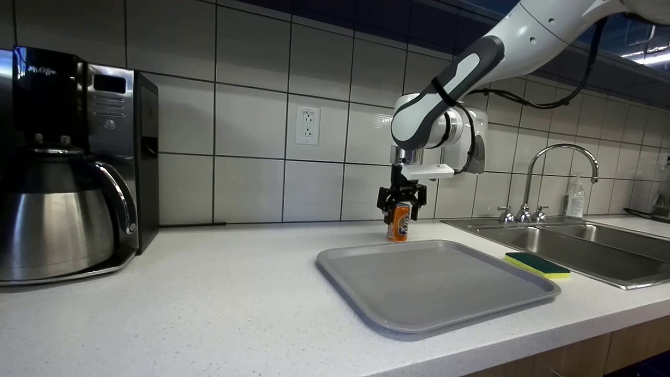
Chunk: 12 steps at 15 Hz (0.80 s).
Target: Put the can on the tray
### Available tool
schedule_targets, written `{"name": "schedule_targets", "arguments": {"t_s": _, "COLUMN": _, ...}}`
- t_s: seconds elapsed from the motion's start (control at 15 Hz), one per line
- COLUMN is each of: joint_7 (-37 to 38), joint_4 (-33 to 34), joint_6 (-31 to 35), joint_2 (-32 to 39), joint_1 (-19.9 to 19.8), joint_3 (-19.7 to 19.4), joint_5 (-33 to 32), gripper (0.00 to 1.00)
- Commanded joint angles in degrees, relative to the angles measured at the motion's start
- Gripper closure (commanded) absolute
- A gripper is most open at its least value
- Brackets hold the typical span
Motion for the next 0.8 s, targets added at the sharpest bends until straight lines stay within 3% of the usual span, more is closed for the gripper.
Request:
{"name": "schedule_targets", "arguments": {"t_s": 0.0, "joint_7": -0.2, "joint_4": 0.2, "joint_6": -0.2, "joint_2": 0.1, "joint_1": 0.4, "joint_3": -0.4, "joint_5": 0.4, "gripper": 0.0}}
{"name": "schedule_targets", "arguments": {"t_s": 0.73, "joint_7": -1.2, "joint_4": -0.2, "joint_6": 0.3, "joint_2": -0.4, "joint_1": -0.2, "joint_3": 0.4, "joint_5": 1.1, "gripper": 0.0}}
